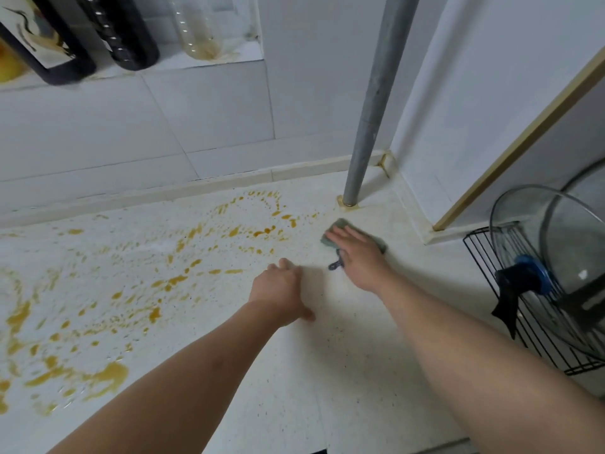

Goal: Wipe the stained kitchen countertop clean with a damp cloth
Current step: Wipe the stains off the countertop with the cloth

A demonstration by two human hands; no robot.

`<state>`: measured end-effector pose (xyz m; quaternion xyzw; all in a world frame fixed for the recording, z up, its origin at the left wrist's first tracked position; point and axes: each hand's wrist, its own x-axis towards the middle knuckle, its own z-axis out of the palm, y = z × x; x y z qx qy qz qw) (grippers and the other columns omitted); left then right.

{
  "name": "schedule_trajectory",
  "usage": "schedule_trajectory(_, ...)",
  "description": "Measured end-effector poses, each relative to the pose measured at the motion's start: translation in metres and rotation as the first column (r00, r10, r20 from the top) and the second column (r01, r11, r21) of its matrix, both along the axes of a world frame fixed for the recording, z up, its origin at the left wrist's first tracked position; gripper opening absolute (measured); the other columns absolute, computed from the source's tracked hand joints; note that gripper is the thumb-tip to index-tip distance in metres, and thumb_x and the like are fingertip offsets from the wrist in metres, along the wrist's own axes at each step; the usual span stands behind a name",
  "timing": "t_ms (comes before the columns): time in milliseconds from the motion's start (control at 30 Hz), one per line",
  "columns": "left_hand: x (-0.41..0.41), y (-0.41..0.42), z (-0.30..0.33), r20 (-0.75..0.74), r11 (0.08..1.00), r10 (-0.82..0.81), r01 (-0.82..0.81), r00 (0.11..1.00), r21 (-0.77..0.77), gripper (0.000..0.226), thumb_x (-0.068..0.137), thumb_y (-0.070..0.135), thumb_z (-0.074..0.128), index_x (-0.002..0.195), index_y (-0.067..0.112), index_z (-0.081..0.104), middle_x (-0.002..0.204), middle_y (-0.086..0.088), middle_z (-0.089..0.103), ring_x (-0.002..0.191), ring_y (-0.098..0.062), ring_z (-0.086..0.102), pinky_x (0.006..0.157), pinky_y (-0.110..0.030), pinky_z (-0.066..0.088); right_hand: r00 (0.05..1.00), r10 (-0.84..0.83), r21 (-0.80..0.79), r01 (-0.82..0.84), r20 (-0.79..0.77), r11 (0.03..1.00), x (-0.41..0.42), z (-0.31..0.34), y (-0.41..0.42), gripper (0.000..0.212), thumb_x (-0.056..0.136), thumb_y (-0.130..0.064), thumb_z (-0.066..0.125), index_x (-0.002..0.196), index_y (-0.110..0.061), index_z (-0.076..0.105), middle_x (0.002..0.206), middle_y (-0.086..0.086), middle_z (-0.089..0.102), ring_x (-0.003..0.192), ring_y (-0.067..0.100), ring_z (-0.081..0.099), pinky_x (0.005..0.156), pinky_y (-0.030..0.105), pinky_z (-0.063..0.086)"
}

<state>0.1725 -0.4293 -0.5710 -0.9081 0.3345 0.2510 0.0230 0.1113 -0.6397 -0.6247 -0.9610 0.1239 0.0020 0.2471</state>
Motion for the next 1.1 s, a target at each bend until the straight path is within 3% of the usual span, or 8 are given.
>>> schedule_trajectory(133,0.019,0.021,0.002,-0.109,0.999,0.011,-0.016,0.994,-0.038,0.115,0.057,0.070,0.088,0.148,0.019,0.039,0.130,-0.004,0.061,0.109,-0.027,0.063,0.084,-0.036,0.052,0.998,-0.057,-0.138,0.053,-0.022,0.989,0.026,0.002,-0.011,0.050,0.101,-0.009,0.045,0.149,-0.020,0.040,0.160,-0.006,0.035,0.150,0.022,0.025,0.125,0.033,0.016)
schedule_trajectory(300,0.031,0.044,0.002,-0.239,0.996,-0.036,0.015,0.970,-0.089,0.127,0.068,0.045,0.093,0.166,0.022,0.017,0.168,0.006,0.028,0.142,-0.025,0.047,0.111,-0.034,0.040,0.999,-0.029,-0.114,0.024,-0.045,0.993,0.078,0.008,0.013,0.051,0.102,-0.009,0.043,0.151,-0.022,0.035,0.163,-0.009,0.029,0.152,0.018,0.019,0.122,0.035,0.020)
schedule_trajectory(500,0.044,0.050,-0.002,-0.275,0.988,-0.055,0.013,0.960,-0.152,0.109,0.072,0.027,0.093,0.162,0.020,0.031,0.168,0.013,0.028,0.148,-0.017,0.038,0.120,-0.032,0.033,0.993,-0.094,-0.010,0.094,-0.070,0.996,0.115,0.007,0.041,0.055,0.099,-0.004,0.044,0.150,-0.025,0.042,0.161,-0.012,0.034,0.151,0.016,0.023,0.120,0.033,0.025)
schedule_trajectory(633,0.035,0.053,0.001,-0.225,0.988,-0.085,0.053,0.971,-0.144,0.087,0.076,0.019,0.088,0.153,0.014,0.047,0.166,0.006,0.031,0.141,-0.025,0.046,0.112,-0.037,0.042,0.999,-0.042,0.194,0.048,-0.035,0.980,0.091,0.001,0.084,0.061,0.096,0.004,0.049,0.151,-0.022,0.048,0.164,-0.008,0.033,0.154,0.016,0.019,0.122,0.022,0.014)
schedule_trajectory(767,0.012,0.063,0.012,-0.119,0.972,-0.019,-0.010,0.993,-0.233,0.046,0.083,0.002,0.064,0.128,0.011,0.065,0.132,-0.005,0.060,0.118,-0.028,0.061,0.095,-0.035,0.051,0.993,0.115,0.242,-0.107,-0.021,0.964,0.039,0.001,0.089,0.058,0.095,0.011,0.046,0.144,-0.018,0.058,0.157,-0.001,0.044,0.152,0.016,0.028,0.111,0.000,0.006)
schedule_trajectory(967,0.011,0.098,0.029,-0.013,0.960,0.256,-0.256,0.967,-0.115,0.014,0.089,0.016,0.066,0.101,0.010,0.065,0.106,-0.007,0.062,0.097,-0.026,0.063,0.079,-0.038,0.057,0.999,-0.050,0.103,0.051,-0.011,0.993,0.035,0.006,0.060,0.050,0.102,0.002,0.044,0.149,-0.014,0.051,0.161,0.000,0.037,0.154,0.022,0.023,0.120,0.015,0.008)
schedule_trajectory(1033,0.015,0.110,0.030,-0.040,0.950,0.309,-0.310,0.950,-0.021,0.024,0.088,0.024,0.075,0.103,0.012,0.062,0.104,-0.005,0.061,0.089,-0.023,0.061,0.074,-0.035,0.055,0.994,-0.105,0.048,0.107,-0.036,0.993,0.060,0.008,0.063,0.052,0.104,-0.004,0.043,0.154,-0.017,0.044,0.164,-0.002,0.033,0.154,0.022,0.022,0.122,0.021,0.012)
schedule_trajectory(1100,0.015,0.121,0.025,-0.125,0.937,0.348,-0.343,0.929,0.059,0.059,0.080,0.036,0.086,0.122,0.010,0.054,0.112,-0.007,0.060,0.093,-0.025,0.062,0.074,-0.034,0.053,0.993,-0.102,0.017,0.103,-0.062,0.995,0.085,0.008,0.072,0.055,0.104,-0.009,0.044,0.157,-0.023,0.038,0.166,-0.007,0.029,0.154,0.020,0.019,0.122,0.024,0.014)
